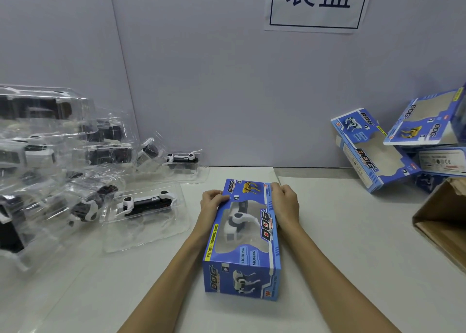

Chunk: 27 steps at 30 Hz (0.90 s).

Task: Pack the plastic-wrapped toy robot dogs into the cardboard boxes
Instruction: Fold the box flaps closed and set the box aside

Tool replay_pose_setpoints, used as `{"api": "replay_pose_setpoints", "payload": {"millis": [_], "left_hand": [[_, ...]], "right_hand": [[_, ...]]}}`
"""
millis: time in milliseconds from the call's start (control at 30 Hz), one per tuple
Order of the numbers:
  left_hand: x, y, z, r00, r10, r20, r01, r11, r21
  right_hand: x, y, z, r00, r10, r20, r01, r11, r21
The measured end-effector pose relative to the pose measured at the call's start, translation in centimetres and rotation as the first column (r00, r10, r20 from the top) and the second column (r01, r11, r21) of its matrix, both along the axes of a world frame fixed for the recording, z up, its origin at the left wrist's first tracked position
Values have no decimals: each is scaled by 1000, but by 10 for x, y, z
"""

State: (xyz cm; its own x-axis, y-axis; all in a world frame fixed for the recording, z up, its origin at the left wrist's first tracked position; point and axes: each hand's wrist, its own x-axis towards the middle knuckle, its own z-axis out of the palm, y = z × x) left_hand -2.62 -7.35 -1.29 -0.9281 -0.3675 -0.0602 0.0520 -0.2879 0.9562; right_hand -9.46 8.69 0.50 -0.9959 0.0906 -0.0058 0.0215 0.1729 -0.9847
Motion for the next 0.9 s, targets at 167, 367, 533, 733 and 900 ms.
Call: {"api": "replay_pose_setpoints", "payload": {"millis": [167,367,533,733,900], "left_hand": [[6,5,5,998,-33,-53,37,996,84],[22,12,26,956,-135,-262,146,989,24],[40,12,52,897,-223,-381,138,961,-239],[53,18,68,876,-191,-444,70,959,-274],[50,17,67,830,-125,-543,-80,938,-338]], "right_hand": [[2,-4,1,990,111,86,-97,983,-153],[15,-1,23,992,130,-3,-120,907,-404],[29,5,57,946,58,-318,-217,845,-489],[38,13,72,842,46,-537,-322,842,-433],[41,4,73,736,77,-673,-357,889,-288]]}}
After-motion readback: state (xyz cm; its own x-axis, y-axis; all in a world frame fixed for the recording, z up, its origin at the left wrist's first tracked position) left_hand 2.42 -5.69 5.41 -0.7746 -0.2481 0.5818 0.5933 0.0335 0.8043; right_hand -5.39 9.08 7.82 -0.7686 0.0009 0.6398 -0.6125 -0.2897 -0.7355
